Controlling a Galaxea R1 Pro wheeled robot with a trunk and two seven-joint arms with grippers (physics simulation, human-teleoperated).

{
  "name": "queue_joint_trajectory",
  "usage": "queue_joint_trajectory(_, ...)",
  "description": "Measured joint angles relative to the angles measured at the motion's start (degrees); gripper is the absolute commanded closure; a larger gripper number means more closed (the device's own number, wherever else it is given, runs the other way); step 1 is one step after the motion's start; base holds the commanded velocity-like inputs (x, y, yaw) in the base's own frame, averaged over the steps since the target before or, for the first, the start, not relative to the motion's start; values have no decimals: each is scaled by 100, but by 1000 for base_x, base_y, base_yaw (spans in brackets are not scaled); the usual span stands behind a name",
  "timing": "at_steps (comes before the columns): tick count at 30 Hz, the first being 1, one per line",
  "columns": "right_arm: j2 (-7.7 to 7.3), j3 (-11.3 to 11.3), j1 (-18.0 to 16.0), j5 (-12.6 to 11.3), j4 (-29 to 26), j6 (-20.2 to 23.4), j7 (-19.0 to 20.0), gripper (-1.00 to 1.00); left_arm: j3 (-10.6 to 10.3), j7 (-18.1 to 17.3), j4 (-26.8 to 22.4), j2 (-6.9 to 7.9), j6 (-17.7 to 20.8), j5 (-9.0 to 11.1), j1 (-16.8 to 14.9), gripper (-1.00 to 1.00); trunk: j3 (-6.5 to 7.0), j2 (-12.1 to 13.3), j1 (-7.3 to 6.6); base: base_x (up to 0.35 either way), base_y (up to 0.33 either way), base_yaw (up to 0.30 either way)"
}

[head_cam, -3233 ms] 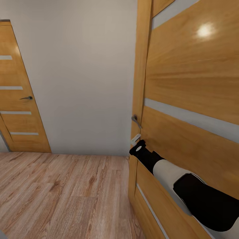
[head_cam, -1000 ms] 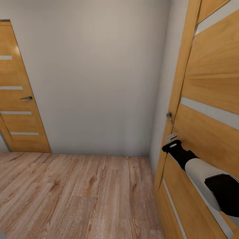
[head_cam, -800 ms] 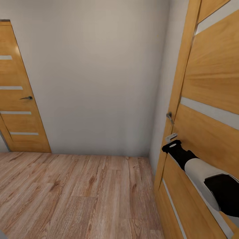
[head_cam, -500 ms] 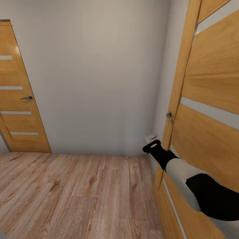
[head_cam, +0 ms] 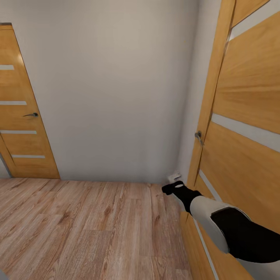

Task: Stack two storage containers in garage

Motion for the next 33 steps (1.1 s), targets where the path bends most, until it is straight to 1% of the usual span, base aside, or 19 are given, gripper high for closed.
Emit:
queue_joint_trajectory(1, -99, -12, 160, -41, 32, -38, 9, -100, 1, 0, -1, 0, 0, -1, 0, -100, 0, 0, 0, 0, 0, 0)
queue_joint_trajectory(2, -152, -14, 263, -55, 43, -51, 12, -100, 0, 0, 0, 0, 0, -1, 0, -100, 0, 0, 0, 0, 0, 0)
queue_joint_trajectory(3, -239, -24, 484, -76, 57, -72, 17, -100, 1, 0, 0, 1, 0, -1, 0, -100, 0, 0, 0, 0, 0, 0)
queue_joint_trajectory(5, -355, -36, 1062, -100, 74, -110, 22, -100, 1, 0, -1, 0, 0, 1, 0, -100, -1, 0, 0, 0, 0, 0)
queue_joint_trajectory(7, -463, -53, 1979, -110, 81, -183, 25, -100, 1, 0, -1, 0, 0, -1, 0, -100, 0, 0, 0, 0, 0, 0)
queue_joint_trajectory(8, -489, -53, 2094, -108, 81, -197, 25, -100, 1, 0, 0, 0, 0, -2, 0, -100, 0, 0, 0, 0, 0, 0)
queue_joint_trajectory(9, -539, -55, 2405, -106, 82, -220, 27, -100, 1, 0, 0, 0, 0, -2, 0, -100, 0, -1, 0, 0, 0, 0)
queue_joint_trajectory(10, -576, -61, 2881, -108, 87, -249, 23, -100, 1, 0, 0, 0, 0, -2, 0, -100, 0, 0, 0, 0, 0, 0)
queue_joint_trajectory(11, -589, -61, 3000, -107, 87, -266, 22, -100, 1, 0, 0, 0, -1, -2, 0, -100, 0, -1, 0, 0, 0, 0)
queue_joint_trajectory(12, -610, -63, 3282, -106, 88, -306, 23, -100, 1, 0, 0, 0, -1, -2, 0, -100, 0, -1, 0, 0, 0, 0)
queue_joint_trajectory(14, -626, -65, 3629, -108, 88, -346, 23, -100, 1, 0, 0, 0, 0, -3, 0, -100, -1, -1, 0, 0, 0, 0)
queue_joint_trajectory(17, -645, -67, 4402, -113, 88, -402, 22, -100, 1, 0, 0, 0, 0, -3, 0, -100, -1, -1, 0, 0, 0, 0)
queue_joint_trajectory(24, -652, -63, 5290, -106, 86, -460, 3, -100, 1, 0, 0, -1, 0, -3, 0, -100, 0, -1, 0, 0, 0, 0)
queue_joint_trajectory(28, -658, -60, 5394, -104, 84, -462, -2, -100, 1, 1, 1, 0, -1, -3, 0, -100, 0, -1, 0, 0, 0, 0)
queue_joint_trajectory(33, -686, -59, 5423, -99, 84, -475, -2, -100, 1, 1, 1, 0, -1, -3, 0, -100, 0, -1, 0, 0, 0, 0)
